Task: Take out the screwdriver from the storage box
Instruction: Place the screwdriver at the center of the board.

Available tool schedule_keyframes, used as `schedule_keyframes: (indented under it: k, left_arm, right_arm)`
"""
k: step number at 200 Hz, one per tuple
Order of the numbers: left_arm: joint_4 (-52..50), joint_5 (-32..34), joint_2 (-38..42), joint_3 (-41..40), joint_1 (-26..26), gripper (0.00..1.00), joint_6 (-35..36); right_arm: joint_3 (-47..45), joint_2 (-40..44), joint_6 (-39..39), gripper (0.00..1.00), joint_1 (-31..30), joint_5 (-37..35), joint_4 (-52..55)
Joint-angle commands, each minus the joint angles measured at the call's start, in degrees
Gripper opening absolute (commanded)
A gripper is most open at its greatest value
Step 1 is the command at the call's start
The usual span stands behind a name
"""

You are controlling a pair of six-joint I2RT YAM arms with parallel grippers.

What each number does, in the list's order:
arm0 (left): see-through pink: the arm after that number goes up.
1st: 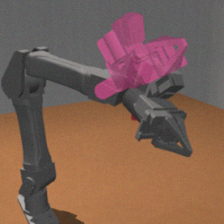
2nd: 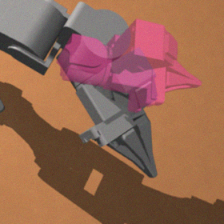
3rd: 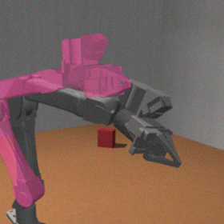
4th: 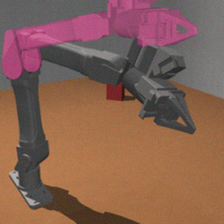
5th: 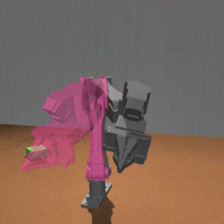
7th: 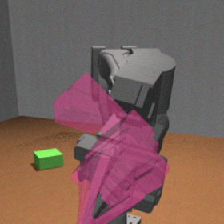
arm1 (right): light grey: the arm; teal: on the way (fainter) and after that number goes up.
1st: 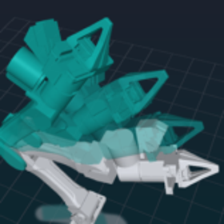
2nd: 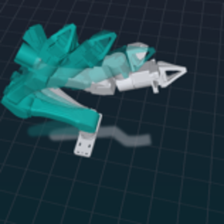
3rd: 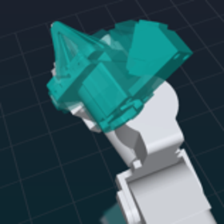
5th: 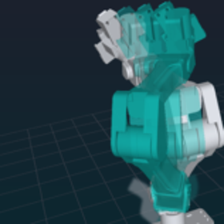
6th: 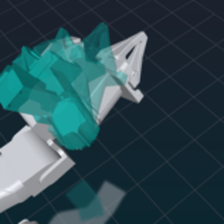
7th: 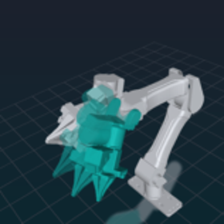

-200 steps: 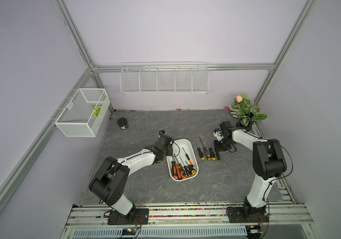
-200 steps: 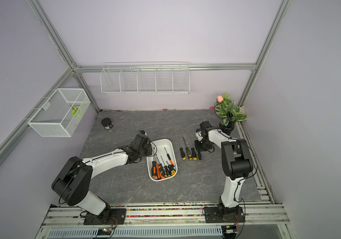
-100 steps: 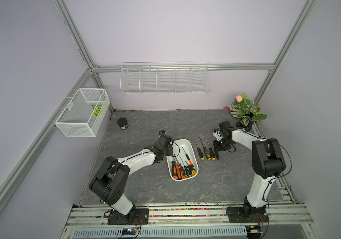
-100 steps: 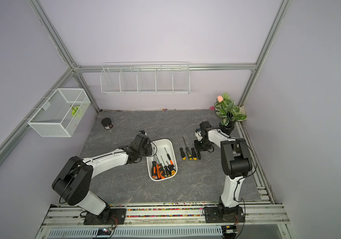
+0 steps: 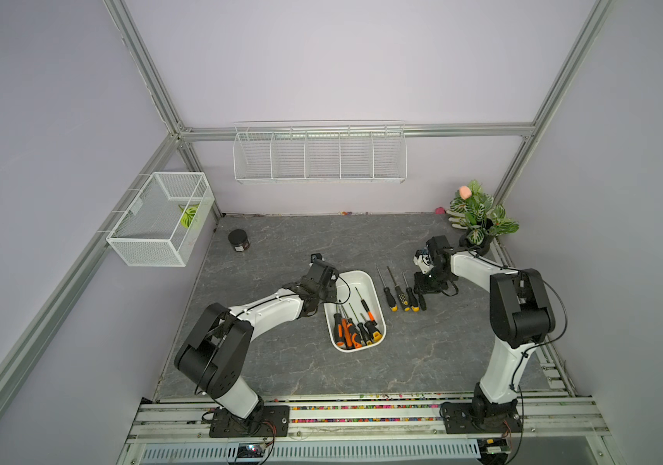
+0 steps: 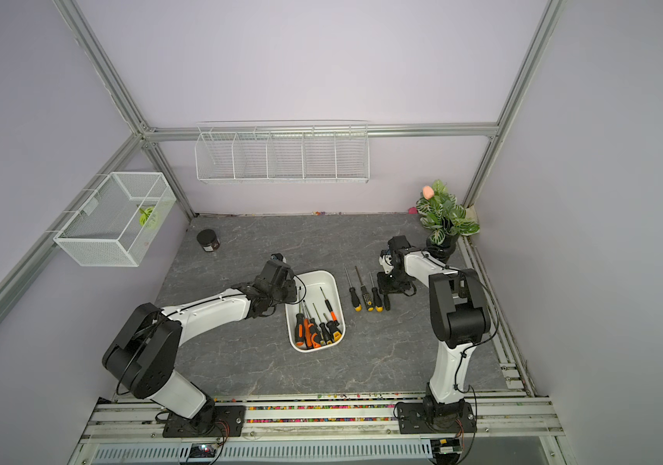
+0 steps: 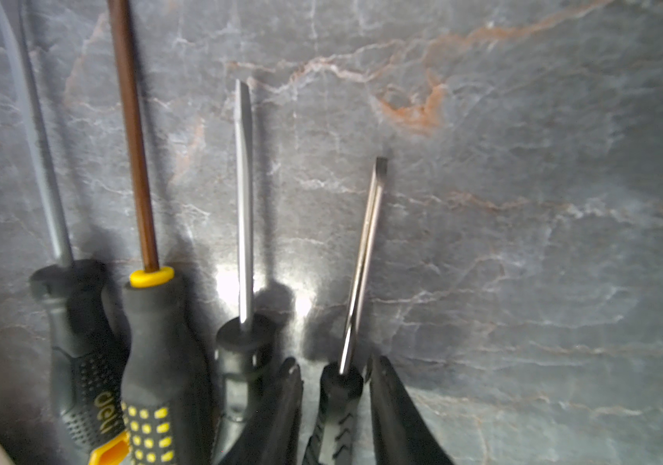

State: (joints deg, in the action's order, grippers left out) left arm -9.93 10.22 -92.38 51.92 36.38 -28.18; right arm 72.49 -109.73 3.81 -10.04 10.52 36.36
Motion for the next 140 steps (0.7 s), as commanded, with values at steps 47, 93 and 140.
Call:
schedule_keyframes:
  k: [47,93,140]
  left_arm:
    - [-0.01,1.82,-1.16,1.65,0.18,0.0,1.38]
    - [-0.18,3.78,0.68,1.03,0.25,0.0,0.24]
    - [-1.41,5.72,4.02,1.26,0.45,0.0,-0.29]
  right_arm:
    - [-2.18,12.59,-0.3,0.36,-3.75,-6.08,3.65]
    - [-4.9,24.5,3.14,0.37,-17.97,-11.16,6.24]
    - [-5.24,28.1,10.12,0.37,-34.13,-12.13,6.62]
